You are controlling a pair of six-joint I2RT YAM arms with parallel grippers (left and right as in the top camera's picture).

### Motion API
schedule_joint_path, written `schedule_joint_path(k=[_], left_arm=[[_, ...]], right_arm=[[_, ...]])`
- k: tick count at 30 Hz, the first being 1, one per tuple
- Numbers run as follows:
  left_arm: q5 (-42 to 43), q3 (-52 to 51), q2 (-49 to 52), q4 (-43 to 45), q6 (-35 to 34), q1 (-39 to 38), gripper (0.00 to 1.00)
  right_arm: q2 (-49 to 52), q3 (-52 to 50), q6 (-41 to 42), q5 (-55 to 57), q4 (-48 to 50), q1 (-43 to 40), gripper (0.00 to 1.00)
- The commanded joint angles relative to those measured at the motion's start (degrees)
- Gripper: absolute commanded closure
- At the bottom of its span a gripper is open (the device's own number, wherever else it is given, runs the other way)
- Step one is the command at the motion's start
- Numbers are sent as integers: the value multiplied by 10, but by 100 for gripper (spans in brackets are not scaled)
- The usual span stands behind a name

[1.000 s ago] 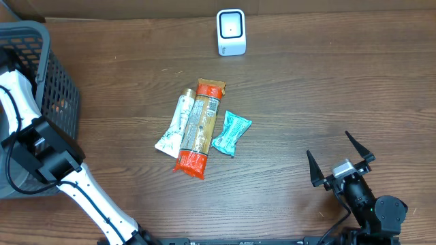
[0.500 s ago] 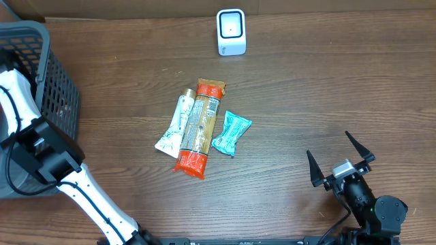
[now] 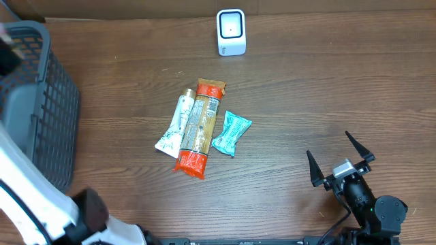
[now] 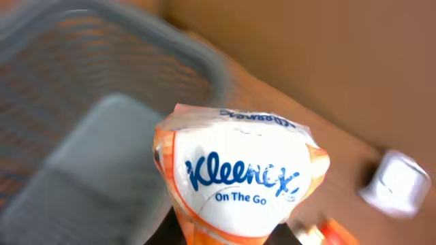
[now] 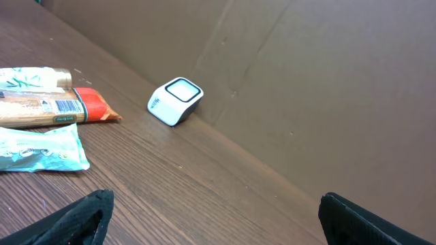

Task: Scan the item barcode
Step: 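Place the Kleenex pack right of the green pack and retract left arm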

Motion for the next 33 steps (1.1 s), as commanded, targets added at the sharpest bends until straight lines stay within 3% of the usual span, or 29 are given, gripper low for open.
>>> schedule_joint_path(k=[1,7,10,16,24,25,26,29,33], left_arm=[[29,-28,41,-45,39,-106,90],[29,-143,67,-35,45,-286,89],[28,-228,83,23,29,-364,87],[30,-368,134,170,-67,-494,87],[44,-396,220,270,-117,-612,86],[44,-396,228,275,-117,-624,82],[44,-396,235,279,-117,-634,66],[43,-397,245,283,-119,-655,0],[37,-386,243,287,-118,-664,1]], right_arm=[[-2,-6,0,-1,1,3,0],[-2,-6,0,-1,1,3,0],[-2,-6,0,-1,1,3,0],[-2,-6,0,-1,1,3,0],[-2,-6,0,-1,1,3,0],[-2,-6,0,-1,1,3,0],[-2,-6,0,-1,1,3,0],[-2,-6,0,-1,1,3,0],[-2,-6,0,-1,1,3,0]])
